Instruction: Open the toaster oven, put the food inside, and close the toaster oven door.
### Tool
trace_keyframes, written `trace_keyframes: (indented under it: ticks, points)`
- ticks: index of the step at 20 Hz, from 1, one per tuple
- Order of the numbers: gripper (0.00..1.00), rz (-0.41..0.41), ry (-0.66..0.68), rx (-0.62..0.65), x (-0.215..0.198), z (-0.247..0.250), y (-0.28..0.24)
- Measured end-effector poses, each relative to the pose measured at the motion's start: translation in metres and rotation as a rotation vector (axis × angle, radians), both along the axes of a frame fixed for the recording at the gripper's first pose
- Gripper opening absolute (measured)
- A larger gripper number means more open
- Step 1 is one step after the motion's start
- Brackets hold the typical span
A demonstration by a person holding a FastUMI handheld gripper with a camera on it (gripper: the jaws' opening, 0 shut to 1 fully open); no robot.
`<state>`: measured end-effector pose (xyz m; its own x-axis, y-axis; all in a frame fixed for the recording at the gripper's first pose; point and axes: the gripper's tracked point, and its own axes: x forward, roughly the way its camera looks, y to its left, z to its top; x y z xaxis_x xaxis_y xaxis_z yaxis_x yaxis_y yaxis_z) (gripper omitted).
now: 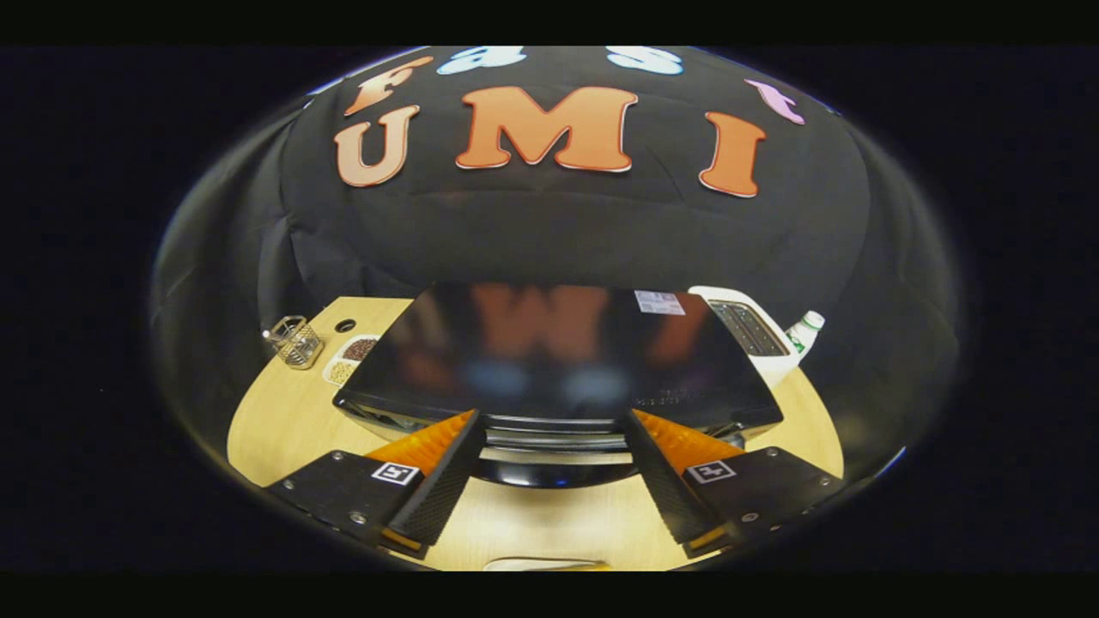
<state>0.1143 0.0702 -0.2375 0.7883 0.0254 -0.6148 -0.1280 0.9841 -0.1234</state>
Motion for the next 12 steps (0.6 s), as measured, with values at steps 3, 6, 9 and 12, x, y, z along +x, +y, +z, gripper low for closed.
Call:
trace_keyframes:
  ticks: [3, 6, 9, 12]
  points:
    - [0.97, -0.009, 0.085, -0.018, -0.023, -0.041, -0.009]
    - [0.97, -0.039, 0.118, 0.053, -0.047, -0.068, -0.009]
    - [0.97, -0.035, 0.145, 0.048, -0.064, -0.076, -0.012]
    - [0.98, -0.034, 0.142, 0.044, -0.067, -0.077, -0.012]
